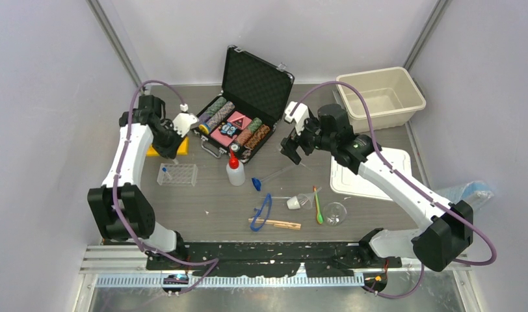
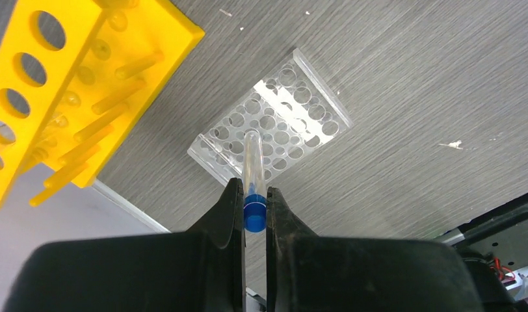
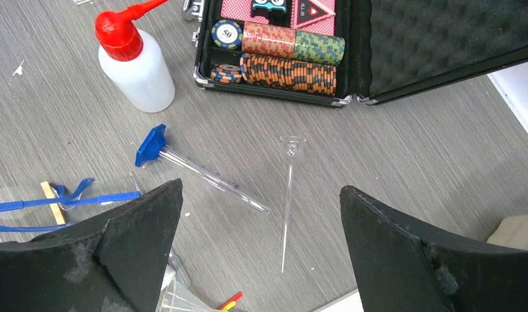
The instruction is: Organize the chemistry lab equipment
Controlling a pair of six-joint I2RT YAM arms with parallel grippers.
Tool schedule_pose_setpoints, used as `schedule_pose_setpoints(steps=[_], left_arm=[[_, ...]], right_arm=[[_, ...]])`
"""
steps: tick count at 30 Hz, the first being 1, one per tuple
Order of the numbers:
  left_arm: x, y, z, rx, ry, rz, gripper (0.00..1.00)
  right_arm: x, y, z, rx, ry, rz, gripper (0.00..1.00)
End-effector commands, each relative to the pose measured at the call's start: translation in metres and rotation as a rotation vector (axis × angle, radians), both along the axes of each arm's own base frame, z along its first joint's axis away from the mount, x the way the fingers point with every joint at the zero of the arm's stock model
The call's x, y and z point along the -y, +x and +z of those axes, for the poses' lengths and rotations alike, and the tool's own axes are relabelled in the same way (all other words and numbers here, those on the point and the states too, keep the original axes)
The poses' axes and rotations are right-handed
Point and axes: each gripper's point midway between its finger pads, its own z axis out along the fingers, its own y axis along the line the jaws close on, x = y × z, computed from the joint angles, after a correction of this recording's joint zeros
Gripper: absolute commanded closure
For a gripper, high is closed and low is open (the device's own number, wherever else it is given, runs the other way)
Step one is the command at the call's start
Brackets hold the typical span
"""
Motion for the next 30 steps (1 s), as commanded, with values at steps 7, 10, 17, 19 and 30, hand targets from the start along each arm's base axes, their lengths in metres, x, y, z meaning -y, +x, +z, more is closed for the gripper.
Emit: schedule_pose_setpoints(steps=[7,10,17,19,30], left_arm=[[-0.001,0.014,-0.027,-0.059,-0.002,-0.025,1.0],[-0.002,0.018,-0.032,-0.063,-0.003,-0.02,1.0],[-0.003,0.026,-0.041,-0.071,0.0,-0.014,1.0],[-0.004,0.028,-0.043,-0.072,0.003,-0.014,1.0],[-0.002,0.032,-0.039,-0.07,-0.009,-0.014,1.0]], right_arm=[[0.015,0.0,0.007,0.009,0.006,-0.029,0.05],[0.017,0.0,0.005,0.003,-0.001,-0.031,0.05],[0.018,0.001,0.003,-0.008,-0.006,-0.034,0.05],[0.018,0.001,0.002,-0.015,-0.009,-0.034,0.05],[0.019,0.004,0.0,-0.024,-0.014,-0.036,0.05]])
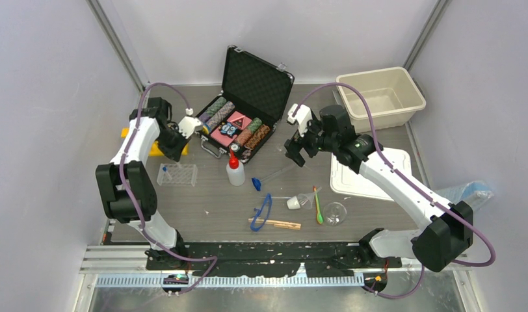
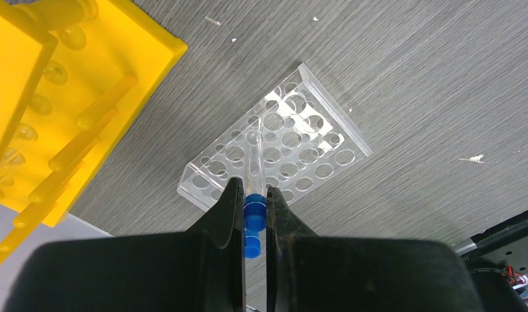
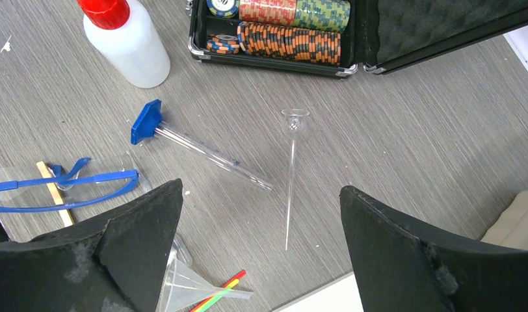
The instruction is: Organize the chemistry lab equipment
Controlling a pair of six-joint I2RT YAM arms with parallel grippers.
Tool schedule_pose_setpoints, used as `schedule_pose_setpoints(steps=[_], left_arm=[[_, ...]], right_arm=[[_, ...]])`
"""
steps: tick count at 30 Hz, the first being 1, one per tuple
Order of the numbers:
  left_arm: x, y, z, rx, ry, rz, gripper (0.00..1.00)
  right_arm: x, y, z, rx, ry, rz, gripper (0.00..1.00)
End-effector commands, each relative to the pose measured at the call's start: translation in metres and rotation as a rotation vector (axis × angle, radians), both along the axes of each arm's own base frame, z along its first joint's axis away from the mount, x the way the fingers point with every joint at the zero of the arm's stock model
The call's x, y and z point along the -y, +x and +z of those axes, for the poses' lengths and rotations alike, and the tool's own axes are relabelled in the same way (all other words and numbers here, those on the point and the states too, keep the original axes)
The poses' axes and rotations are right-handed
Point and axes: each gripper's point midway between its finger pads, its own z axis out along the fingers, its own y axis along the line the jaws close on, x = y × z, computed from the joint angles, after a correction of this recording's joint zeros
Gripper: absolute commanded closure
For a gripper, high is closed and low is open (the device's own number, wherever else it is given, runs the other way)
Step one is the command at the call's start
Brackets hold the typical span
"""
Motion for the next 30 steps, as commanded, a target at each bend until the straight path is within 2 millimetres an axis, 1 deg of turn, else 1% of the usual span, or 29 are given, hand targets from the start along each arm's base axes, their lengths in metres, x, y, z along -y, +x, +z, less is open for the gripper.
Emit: schedule_pose_setpoints(steps=[1,5,12,15,24,30], left_arm=[[0.001,0.014,0.015,0.053,-0.009,0.002,1.0],[0.001,0.012,0.012,0.047,-0.008,0.002,1.0],[-0.005,0.016,-0.003,0.039,0.021,0.021,1.0],[-0.006,0.014,-0.01,0.022,0.026,0.022,1.0],[-0.006,0.014,-0.017,0.01,0.02,0.025,1.0],[-0.006,0.015,-0.029,-0.016,0.017,0.044,0.91]], right_arm=[[-0.001,0.003,0.017,0.036,0.026,0.004,0.05],[-0.001,0.004,0.015,0.031,0.026,0.007,0.05],[0.001,0.005,0.013,0.028,0.023,0.001,0.05],[0.002,0.005,0.012,0.026,0.022,-0.002,0.05],[0.004,0.007,0.01,0.021,0.018,-0.003,0.05],[0.004,0.008,0.009,0.019,0.016,-0.005,0.05]])
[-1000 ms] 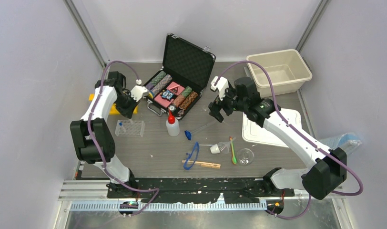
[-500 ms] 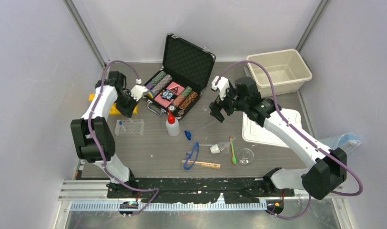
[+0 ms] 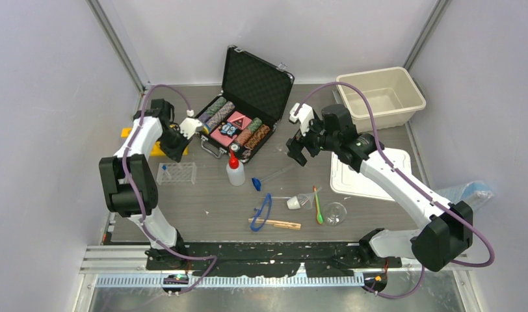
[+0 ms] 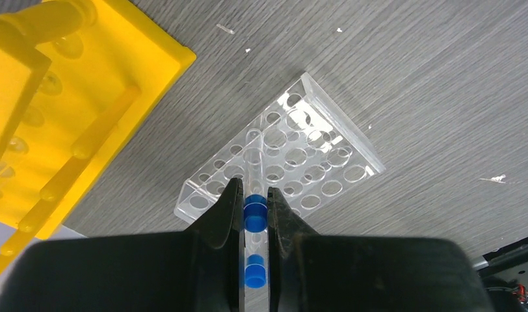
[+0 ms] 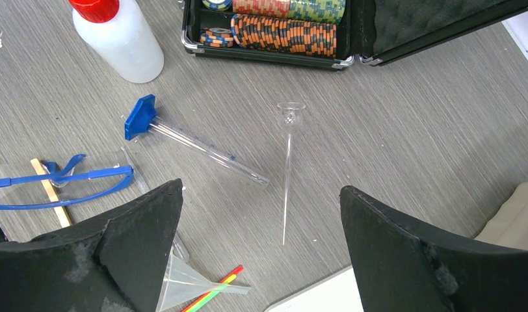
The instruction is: Organize the chemistry lab equipment
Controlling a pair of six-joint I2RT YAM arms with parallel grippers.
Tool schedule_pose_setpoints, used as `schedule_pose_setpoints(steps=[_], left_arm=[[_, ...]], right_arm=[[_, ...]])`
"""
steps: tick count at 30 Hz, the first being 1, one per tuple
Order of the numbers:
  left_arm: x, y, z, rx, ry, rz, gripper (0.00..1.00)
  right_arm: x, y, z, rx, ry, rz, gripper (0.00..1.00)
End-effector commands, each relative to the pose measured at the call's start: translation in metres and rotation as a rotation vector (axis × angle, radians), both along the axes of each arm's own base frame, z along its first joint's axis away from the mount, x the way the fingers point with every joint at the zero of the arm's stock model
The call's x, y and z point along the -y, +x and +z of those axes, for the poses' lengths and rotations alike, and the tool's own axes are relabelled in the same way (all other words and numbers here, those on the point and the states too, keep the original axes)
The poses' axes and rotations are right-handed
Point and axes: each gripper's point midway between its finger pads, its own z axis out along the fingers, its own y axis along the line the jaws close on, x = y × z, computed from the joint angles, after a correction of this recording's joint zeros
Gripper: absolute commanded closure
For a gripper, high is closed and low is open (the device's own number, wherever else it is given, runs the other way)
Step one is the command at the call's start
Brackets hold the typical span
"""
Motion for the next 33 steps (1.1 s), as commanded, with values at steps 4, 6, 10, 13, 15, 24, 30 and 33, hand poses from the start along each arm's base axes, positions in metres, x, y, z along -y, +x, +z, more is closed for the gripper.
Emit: schedule_pose_setpoints(steps=[4,6,10,13,15,24,30,33], left_arm=[[-0.001,0.005,-0.011,-0.008,-0.004,0.025,0.84],[-0.001,0.005,-0.009,-0.005,-0.004,0.024,0.71],[0.001,0.004,0.004,0.018,-0.009,0.025,0.5],[0.0,0.002,0.016,0.041,-0.005,0.021,0.42],[0.0,0.003,0.027,0.064,-0.002,0.02,0.36],[0.0,0.013,0.097,0.22,0.004,0.023,0.01],[0.009,0.013,0.148,0.344,-0.038,0.028,0.0],[0.025,0.004,0.167,0.375,-0.122,0.028,0.0]], right_arm=[[-0.003,0.005,0.011,0.028,0.018,0.013,0.05],[-0.003,0.004,0.011,0.027,0.017,0.014,0.05],[-0.003,0.005,0.011,0.026,0.015,0.016,0.05],[-0.003,0.005,0.012,0.027,0.017,0.017,0.05],[-0.003,0.006,0.013,0.027,0.017,0.017,0.05],[0.001,0.011,0.026,0.031,-0.001,0.012,0.05],[0.011,0.004,0.028,0.005,-0.023,0.012,0.05],[0.016,-0.005,0.023,-0.025,-0.042,0.028,0.05]])
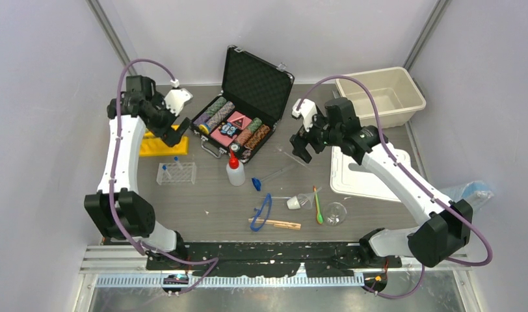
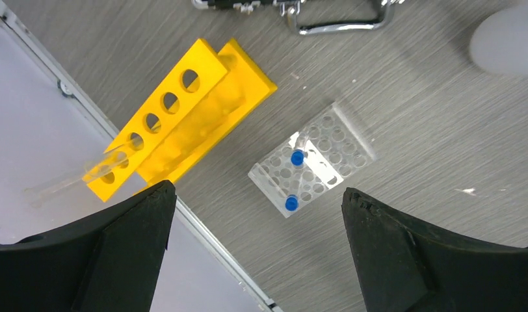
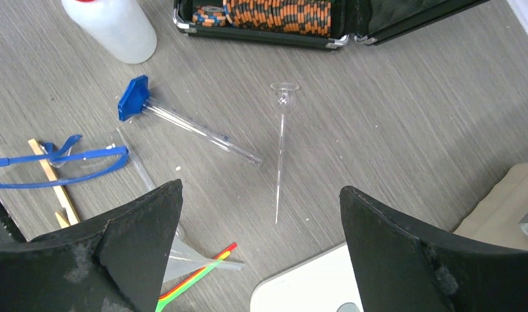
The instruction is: Organize the chemistry lab equipment
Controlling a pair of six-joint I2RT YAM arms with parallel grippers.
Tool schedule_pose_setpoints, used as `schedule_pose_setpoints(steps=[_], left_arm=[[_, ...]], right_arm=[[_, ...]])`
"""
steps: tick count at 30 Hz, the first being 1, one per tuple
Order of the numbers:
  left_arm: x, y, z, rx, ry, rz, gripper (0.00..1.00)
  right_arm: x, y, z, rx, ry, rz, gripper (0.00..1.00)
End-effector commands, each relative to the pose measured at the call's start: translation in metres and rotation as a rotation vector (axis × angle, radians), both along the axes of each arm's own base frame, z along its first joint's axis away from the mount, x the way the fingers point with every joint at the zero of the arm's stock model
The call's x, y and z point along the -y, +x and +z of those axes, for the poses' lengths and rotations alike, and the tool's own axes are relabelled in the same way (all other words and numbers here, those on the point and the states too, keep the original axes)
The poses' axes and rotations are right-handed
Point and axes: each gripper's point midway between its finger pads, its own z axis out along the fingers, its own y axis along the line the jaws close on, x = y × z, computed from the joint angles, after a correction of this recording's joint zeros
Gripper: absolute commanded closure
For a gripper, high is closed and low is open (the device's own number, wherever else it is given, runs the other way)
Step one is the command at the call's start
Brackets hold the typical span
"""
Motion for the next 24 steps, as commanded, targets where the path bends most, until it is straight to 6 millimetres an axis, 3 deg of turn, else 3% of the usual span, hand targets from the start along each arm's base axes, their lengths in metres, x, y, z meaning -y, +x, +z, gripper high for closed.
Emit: schedule_pose_setpoints(steps=[1,6,11,14,18,24], left_arm=[[0.029,-0.019,0.041,0.075,-0.152,-0.024,0.0],[0.059,-0.045,0.042,0.079,-0.279,-0.089,0.0],[0.088,-0.07,0.032,0.049,-0.348,-0.173,0.01],[0.105,-0.083,0.028,0.032,-0.355,-0.233,0.0],[0.116,-0.091,0.02,0.025,-0.346,-0.26,0.0],[0.124,-0.093,0.015,0.01,-0.356,-0.266,0.0]], right_arm=[[0.008,-0.016,0.013,-0.007,-0.017,0.045,0.04],[0.025,-0.042,-0.01,-0.055,-0.084,0.106,0.04],[0.037,-0.061,-0.048,-0.139,-0.182,0.17,0.01],[0.055,-0.086,-0.066,-0.197,-0.268,0.268,0.06],[0.08,-0.122,-0.074,-0.234,-0.338,0.371,0.06],[0.108,-0.152,-0.092,-0.276,-0.454,0.427,0.09]])
